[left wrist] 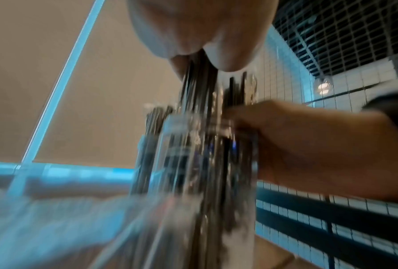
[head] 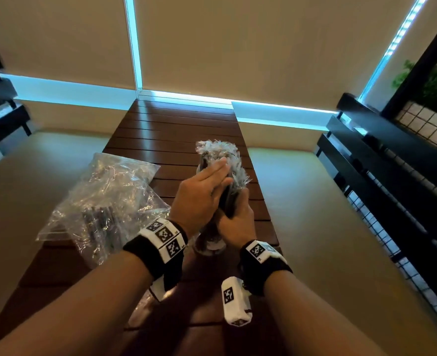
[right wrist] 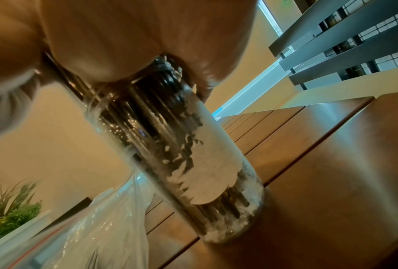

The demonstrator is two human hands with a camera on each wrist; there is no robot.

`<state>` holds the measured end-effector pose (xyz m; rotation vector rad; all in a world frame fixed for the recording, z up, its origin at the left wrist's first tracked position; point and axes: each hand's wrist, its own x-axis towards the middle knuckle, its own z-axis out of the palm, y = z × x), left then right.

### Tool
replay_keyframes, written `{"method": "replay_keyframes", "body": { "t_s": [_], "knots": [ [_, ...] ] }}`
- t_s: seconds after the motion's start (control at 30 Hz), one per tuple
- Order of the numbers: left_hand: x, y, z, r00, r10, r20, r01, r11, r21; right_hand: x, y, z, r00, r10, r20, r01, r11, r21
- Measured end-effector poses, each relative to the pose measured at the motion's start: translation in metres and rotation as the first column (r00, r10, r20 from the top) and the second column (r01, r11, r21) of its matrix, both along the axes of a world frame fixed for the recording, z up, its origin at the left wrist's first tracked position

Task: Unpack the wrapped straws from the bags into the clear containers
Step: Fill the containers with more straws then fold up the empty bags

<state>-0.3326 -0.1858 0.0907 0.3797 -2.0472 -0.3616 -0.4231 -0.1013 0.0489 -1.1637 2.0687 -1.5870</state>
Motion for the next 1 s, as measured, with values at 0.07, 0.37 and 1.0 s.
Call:
{"method": "replay_keyframes", "body": {
  "t_s": [0.07,0.37,1.0],
  "knots": [
    [0.005,0.005,-0.014,0.998,0.009,0.057,-0.010,1.000,0.020,-0.001,0.001,0.001,1.000,0.024,0.019,-0.024,1.000,0.008],
    [0.034,0.012,-0.006,0.936,-0.133,0.325,0.081,0.982,0.169,0.009,0.017,0.010,0.997,-0.010,-0.073,0.009,1.000,-0.002],
    [0.210,-0.079,-0.082,0.431,0.034,0.902,-0.611,0.746,0.264,0.121,-0.020,-0.038,0.753,0.601,-0.269,-0.242,0.632,0.736]
  ]
}}
